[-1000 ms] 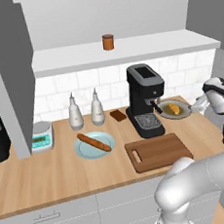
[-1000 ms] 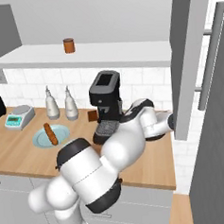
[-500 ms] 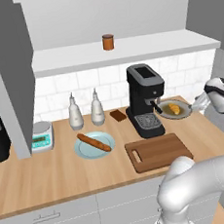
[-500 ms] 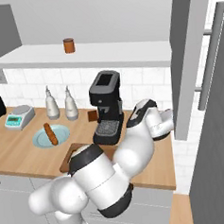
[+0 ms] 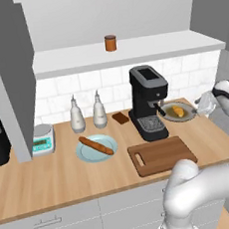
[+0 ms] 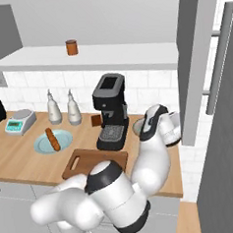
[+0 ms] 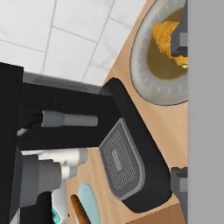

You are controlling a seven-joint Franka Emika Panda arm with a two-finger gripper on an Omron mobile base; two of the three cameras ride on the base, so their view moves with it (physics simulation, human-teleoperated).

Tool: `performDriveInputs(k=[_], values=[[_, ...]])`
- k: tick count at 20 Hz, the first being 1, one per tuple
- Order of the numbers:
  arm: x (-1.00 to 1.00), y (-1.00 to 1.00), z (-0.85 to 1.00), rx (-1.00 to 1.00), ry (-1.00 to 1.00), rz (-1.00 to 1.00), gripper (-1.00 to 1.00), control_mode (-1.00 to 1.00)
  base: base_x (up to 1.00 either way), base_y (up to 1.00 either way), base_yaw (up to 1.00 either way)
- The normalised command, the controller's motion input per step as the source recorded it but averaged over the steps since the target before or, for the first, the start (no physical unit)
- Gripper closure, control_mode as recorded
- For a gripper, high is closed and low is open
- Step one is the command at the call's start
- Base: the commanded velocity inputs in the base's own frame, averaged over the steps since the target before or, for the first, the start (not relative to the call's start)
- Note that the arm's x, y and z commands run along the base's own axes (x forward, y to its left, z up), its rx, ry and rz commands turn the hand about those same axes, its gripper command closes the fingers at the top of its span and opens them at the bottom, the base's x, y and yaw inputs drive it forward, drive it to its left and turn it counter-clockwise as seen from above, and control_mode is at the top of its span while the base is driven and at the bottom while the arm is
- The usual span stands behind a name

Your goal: From the different types of pastries on the counter, select a croissant and place it on the cutting board. Then retrieve a jar of jam from the cabinet and place it alongside the croissant on the cutting board.

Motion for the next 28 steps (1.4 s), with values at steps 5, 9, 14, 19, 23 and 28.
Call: performDriveInputs(k=[5, 9, 14, 19, 23, 28], values=[[0.28, 0.09, 0.05, 0.0, 0.32, -0.01, -1.0, -1.0, 0.0, 0.0, 0.0], [0.18, 0.03, 0.0, 0.0, 0.09, -0.02, -1.0, -1.0, 0.0, 0.0, 0.0], [0.39, -0.22, -0.06, 0.0, 0.04, 0.0, -1.0, -1.0, 0.0, 0.0, 0.0], [0.27, -0.35, -0.25, 0.0, 0.06, -0.08, -1.0, -1.0, 0.0, 0.0, 0.0], [-0.03, -0.02, 0.0, 0.0, 0.07, -0.06, -1.0, -1.0, 0.0, 0.0, 0.0], [0.0, 0.0, -0.05, -0.01, 0.2, -0.42, -1.0, -1.0, 0.0, 0.0, 0.0]])
